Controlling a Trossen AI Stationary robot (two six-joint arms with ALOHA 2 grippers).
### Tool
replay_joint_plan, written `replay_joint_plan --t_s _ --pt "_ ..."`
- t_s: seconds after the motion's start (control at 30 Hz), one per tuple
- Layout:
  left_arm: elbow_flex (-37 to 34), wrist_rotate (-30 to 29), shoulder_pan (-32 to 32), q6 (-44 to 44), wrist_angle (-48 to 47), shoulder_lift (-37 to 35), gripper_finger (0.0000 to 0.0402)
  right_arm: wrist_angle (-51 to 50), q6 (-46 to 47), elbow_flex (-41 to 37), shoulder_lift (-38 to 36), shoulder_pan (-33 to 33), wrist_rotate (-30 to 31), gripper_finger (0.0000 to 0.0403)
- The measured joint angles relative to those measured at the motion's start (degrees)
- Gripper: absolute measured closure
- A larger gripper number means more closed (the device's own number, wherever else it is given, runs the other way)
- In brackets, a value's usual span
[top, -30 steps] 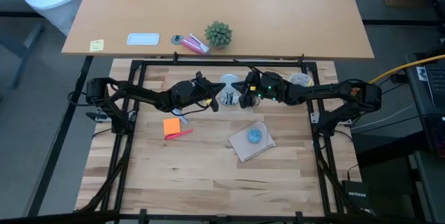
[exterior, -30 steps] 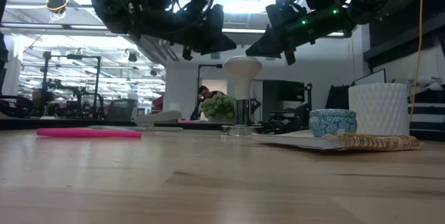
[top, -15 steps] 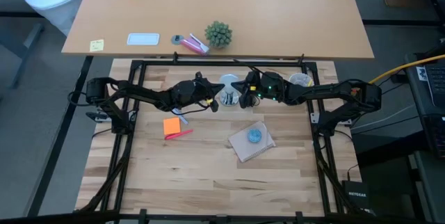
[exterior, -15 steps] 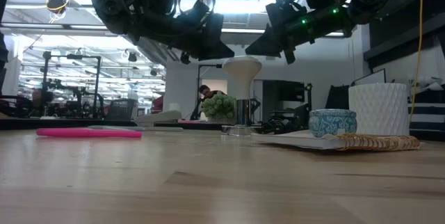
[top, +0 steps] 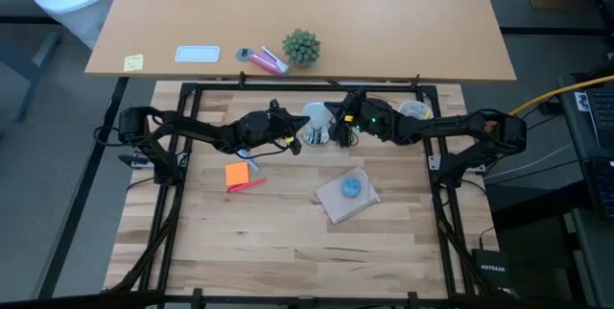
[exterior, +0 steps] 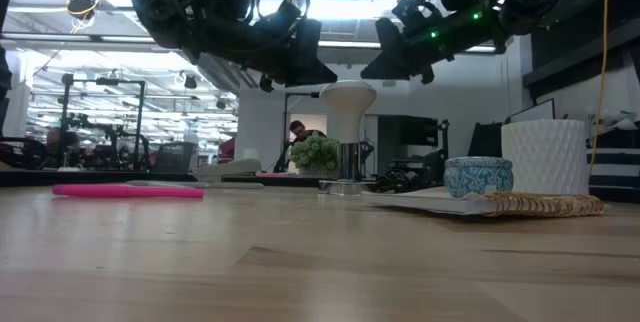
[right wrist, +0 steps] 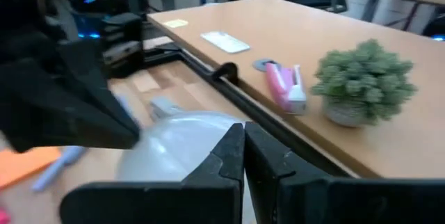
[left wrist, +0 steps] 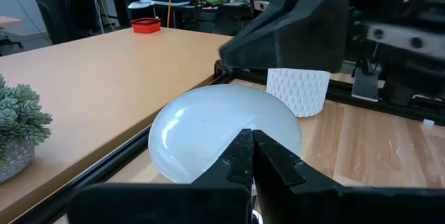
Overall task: Screw lightbulb
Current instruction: Insert the lightbulb into the lamp
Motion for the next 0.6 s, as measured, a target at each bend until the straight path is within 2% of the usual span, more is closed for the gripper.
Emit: replay_joint_plan --t_s 0.6 --pt "0.00 -0.02 0.01 0.00 -0.08 0.00 0.0401 -5.96 -1.36 0.15 -0.15 0.00 0.32 0.0391"
